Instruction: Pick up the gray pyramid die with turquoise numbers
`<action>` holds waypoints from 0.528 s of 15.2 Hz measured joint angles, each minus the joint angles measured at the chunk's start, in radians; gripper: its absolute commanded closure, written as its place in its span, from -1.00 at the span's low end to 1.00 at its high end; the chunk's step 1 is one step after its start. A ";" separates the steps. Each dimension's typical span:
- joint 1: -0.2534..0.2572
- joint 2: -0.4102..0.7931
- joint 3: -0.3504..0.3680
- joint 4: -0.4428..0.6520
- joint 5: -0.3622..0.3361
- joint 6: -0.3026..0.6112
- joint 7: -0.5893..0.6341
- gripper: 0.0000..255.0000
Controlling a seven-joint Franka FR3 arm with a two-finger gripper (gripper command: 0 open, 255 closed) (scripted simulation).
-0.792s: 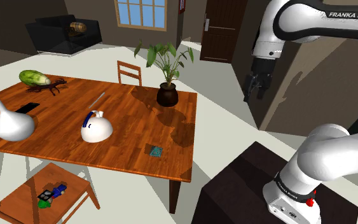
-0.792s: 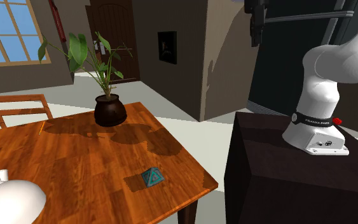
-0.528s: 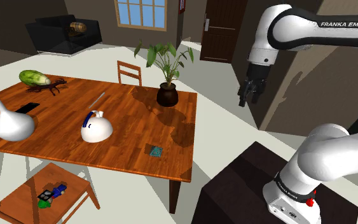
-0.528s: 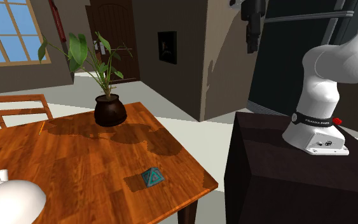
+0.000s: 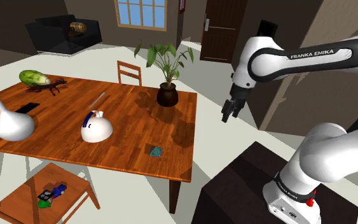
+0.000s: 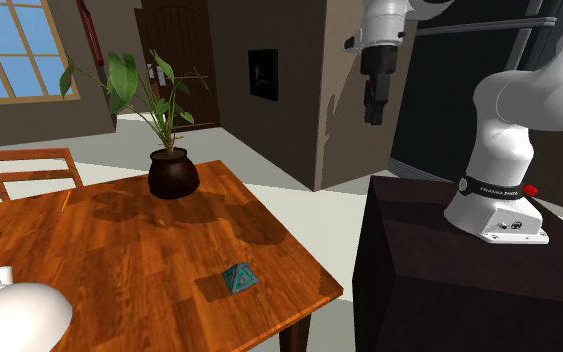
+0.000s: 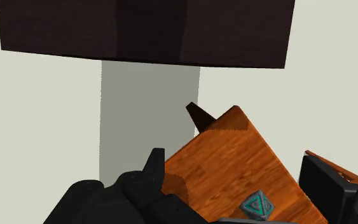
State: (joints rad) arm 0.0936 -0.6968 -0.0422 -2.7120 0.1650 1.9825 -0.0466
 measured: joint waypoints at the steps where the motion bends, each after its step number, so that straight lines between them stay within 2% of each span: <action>1: 0.011 0.019 0.004 -0.011 0.009 0.045 -0.011 -1.00; 8: 0.099 0.263 0.001 -0.066 0.094 0.438 -0.143 -1.00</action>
State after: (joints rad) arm 0.1929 -0.4336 -0.0416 -2.7785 0.2587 2.4201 -0.1894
